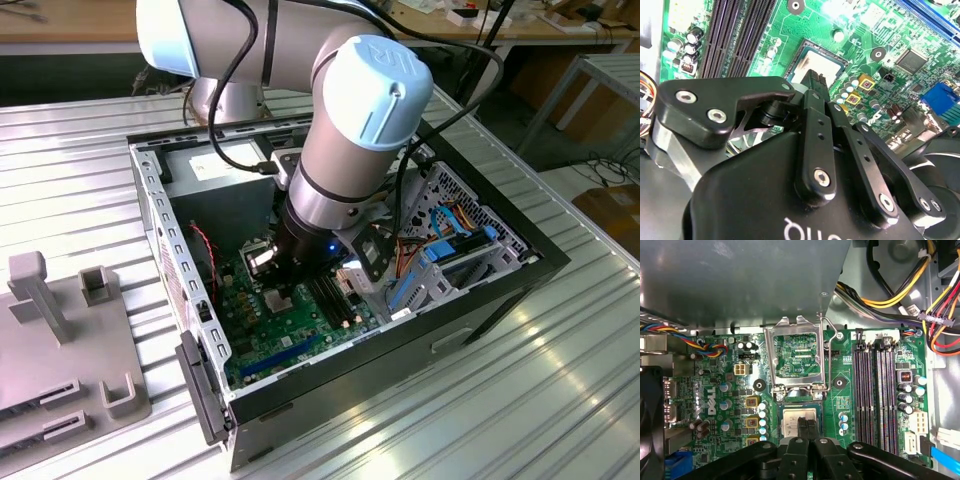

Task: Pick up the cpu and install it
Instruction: 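Close the cpu cover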

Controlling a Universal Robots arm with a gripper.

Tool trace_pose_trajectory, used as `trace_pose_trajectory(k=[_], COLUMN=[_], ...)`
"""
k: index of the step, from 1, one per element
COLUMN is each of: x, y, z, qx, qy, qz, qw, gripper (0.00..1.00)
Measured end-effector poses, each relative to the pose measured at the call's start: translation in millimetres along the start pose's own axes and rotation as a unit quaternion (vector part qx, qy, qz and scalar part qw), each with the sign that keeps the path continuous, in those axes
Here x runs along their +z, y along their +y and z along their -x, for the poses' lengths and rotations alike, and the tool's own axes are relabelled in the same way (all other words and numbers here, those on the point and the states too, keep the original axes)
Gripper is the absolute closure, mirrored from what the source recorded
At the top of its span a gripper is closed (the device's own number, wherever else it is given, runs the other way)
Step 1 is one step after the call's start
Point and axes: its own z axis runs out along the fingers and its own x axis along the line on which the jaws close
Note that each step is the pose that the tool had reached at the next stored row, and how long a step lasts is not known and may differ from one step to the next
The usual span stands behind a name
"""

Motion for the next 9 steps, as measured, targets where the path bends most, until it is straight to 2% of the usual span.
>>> trace_pose_trajectory(k=[9], x=[0.0], y=[0.0], z=[0.0], qx=[0.0], qy=[-0.0006], qz=[-0.0005], qw=[1.0], gripper=[0.89])
